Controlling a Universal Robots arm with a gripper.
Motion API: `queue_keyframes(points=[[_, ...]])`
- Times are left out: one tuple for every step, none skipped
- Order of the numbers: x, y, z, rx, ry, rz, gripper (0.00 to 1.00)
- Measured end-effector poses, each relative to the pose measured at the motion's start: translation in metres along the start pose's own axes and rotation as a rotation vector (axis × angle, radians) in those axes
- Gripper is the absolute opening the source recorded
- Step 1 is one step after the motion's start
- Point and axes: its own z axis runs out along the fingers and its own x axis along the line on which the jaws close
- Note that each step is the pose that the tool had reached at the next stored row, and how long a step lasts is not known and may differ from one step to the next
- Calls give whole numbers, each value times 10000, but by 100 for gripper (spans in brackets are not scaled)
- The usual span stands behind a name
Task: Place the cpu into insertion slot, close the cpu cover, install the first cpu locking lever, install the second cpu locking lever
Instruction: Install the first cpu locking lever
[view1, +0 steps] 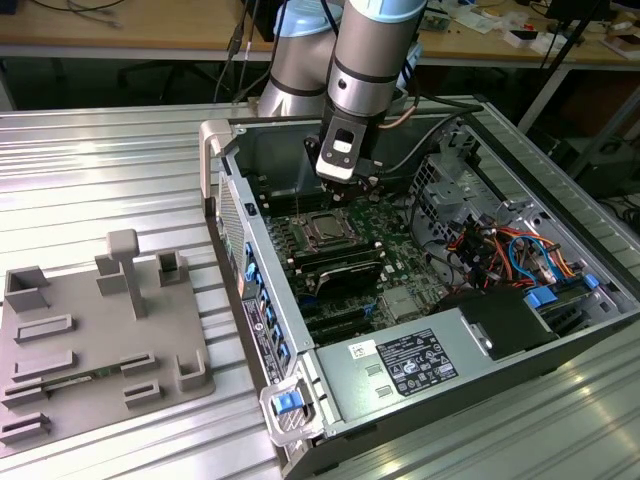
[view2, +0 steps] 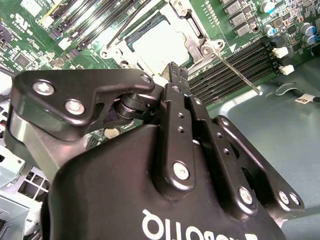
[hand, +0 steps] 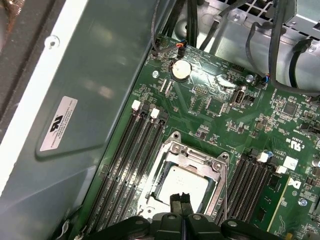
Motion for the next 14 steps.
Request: queue_keyframes(points=[[0,0,0,0,0,-12,11],[0,0,0,0,1,-29,11],[0,0,0,-1,2,-54,11],[0,0,0,-1,3,-78,11],[0,0,0,-2,4,-101,11],[0,0,0,-3,4,-129,11],[0,0,0,-3,5,-145,11],[0,0,0,-3,5,-146,11],[0,0,0,-3,6,-163,11],[0,0,0,-3,6,-179,11],[0,0,0,-4,6,-180,11],[0,0,0,-4,7,-180,11],[0,0,0,-3,7,-180,11],[0,0,0,-4,7,-181,11]])
